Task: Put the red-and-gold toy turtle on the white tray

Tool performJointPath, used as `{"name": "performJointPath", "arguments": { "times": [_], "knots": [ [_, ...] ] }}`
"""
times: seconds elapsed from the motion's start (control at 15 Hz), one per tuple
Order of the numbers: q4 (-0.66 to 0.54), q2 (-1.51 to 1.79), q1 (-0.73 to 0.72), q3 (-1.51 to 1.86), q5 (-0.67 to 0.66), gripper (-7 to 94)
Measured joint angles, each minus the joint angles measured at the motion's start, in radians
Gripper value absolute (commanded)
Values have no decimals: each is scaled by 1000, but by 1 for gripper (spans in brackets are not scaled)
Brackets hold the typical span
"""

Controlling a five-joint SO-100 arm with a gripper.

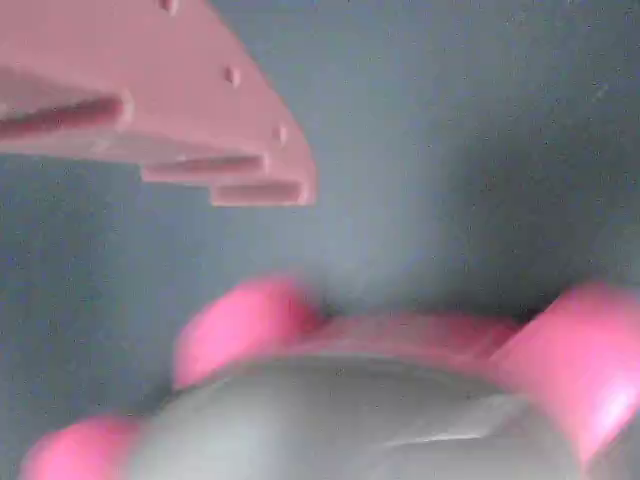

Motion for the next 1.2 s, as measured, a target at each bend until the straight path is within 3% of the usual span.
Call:
{"name": "performJointPath", "arguments": {
  "times": [0.33, 0.73, 1.0, 1.2],
  "knots": [
    [-40, -20, -18, 21, 0, 65],
    [-109, -34, -32, 64, 0, 47],
    [-132, -34, -38, 64, -2, 11],
    [-140, -32, -38, 63, 8, 0]
  ]
}}
